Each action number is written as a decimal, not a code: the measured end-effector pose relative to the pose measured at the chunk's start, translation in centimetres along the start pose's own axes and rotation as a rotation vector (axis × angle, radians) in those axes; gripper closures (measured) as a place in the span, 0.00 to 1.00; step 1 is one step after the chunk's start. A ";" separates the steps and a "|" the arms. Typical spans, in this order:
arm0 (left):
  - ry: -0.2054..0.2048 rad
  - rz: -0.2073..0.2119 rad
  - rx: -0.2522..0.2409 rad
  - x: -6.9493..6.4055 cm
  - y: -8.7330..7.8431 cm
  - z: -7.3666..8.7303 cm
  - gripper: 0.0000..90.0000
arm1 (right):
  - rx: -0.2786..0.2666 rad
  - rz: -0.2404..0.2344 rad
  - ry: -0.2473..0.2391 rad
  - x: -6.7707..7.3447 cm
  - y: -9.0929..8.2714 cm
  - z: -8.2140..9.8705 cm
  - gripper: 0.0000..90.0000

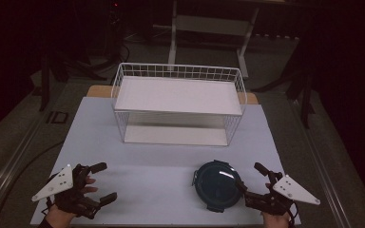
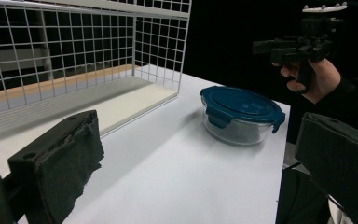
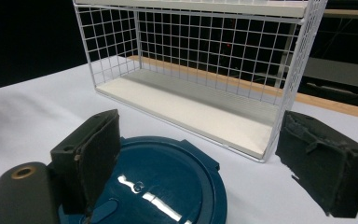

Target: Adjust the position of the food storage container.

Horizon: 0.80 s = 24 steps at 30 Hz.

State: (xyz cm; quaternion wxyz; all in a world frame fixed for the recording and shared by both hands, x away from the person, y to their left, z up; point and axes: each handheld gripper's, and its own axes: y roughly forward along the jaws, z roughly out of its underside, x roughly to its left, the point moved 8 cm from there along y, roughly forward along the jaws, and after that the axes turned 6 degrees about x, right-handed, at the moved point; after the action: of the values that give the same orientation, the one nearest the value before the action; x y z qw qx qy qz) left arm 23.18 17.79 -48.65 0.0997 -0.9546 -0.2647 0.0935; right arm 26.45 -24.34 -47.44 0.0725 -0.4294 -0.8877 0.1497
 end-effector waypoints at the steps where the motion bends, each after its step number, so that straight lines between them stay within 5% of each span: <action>1: 0.001 0.000 0.001 0.0 0.0 0.0 0.01 | 0.000 -0.001 0.001 0.0 0.0 0.0 0.15; 11: 0.005 -0.001 -0.003 -0.1 -0.1 -0.1 0.01 | -0.016 -0.012 -0.004 0.5 -0.3 -0.7 0.15; 18: 0.010 -0.002 -0.009 -0.1 -0.2 -0.3 0.01 | -0.005 -0.092 0.013 1.1 -0.2 -2.1 0.14; 24: 0.009 0.000 -0.010 -0.1 -0.2 -0.3 0.01 | 0.026 -0.110 0.010 0.7 -0.2 -2.8 0.12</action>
State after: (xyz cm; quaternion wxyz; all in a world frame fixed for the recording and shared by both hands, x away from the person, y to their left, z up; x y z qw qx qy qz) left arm 23.03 17.88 -48.28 0.0962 -0.9555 -0.2646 0.0878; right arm 26.61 -23.31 -44.77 0.0909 -0.3797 -0.9075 0.1550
